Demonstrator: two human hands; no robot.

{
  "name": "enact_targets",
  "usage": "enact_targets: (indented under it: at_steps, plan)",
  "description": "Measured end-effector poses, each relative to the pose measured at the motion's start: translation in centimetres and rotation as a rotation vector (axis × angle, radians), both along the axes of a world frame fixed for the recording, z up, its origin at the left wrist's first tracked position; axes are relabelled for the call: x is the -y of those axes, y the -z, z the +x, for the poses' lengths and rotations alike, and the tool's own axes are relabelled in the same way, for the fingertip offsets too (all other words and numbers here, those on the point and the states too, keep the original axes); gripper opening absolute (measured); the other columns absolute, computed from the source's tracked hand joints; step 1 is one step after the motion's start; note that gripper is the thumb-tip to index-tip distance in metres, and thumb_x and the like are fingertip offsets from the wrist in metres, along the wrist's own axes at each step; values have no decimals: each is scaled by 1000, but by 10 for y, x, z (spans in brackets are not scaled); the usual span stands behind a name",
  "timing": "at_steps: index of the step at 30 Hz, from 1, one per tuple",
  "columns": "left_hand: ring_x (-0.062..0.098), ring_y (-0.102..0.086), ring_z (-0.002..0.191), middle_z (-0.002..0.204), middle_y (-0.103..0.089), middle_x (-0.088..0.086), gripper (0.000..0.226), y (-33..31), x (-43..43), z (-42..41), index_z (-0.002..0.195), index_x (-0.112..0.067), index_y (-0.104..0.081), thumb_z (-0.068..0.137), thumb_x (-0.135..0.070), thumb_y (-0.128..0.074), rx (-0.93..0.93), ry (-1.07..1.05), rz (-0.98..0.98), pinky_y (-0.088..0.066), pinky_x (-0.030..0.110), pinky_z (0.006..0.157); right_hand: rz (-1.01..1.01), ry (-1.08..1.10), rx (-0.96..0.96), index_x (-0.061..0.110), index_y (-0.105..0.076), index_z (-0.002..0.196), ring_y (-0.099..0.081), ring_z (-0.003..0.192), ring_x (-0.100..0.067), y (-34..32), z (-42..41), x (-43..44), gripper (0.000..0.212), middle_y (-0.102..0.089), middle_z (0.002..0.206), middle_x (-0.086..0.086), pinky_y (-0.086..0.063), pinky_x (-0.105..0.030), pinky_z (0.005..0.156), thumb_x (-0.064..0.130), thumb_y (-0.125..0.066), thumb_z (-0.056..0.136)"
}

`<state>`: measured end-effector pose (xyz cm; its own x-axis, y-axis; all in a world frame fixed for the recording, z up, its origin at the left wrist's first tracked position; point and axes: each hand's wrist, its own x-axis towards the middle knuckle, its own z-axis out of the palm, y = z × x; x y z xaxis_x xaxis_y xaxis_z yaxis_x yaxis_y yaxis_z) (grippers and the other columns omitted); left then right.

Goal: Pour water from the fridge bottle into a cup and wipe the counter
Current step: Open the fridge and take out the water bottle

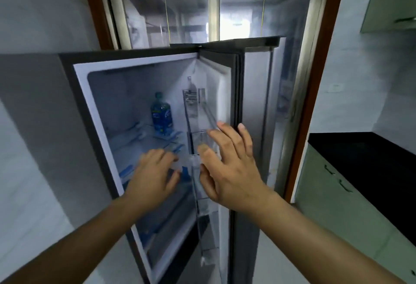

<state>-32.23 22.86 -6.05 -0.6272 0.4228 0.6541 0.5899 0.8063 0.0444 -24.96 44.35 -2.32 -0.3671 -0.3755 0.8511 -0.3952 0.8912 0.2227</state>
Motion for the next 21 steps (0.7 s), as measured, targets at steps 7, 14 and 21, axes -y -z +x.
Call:
enact_targets:
  at_steps: [7,14,21]
  plan:
    - [33,-63,63,66,-63,14,33,-16,67,-54,69,-10,-66,51,-23,-90,62,-460,-540,-49,40,65,11,409,435,11,-57,121,-53,114,-40,-36,-38,29,51,-56,124,-21,-41,-52,98,35,-67,78]
    - [25,-56,49,50,-57,8,32,0,95,-70,51,-12,-63,33,-12,-90,26,-356,-767,-39,34,64,30,630,609,5,-39,140,-54,118,-35,-65,-83,23,60,-49,132,-16,-47,-40,86,45,-52,97]
    - [28,-54,55,51,-55,10,26,7,103,-81,52,-9,-63,45,-12,-88,27,-411,-947,-29,39,71,129,793,489,-1,-65,113,-63,77,-29,-34,-176,18,61,-66,93,-15,-45,-33,66,39,-75,68]
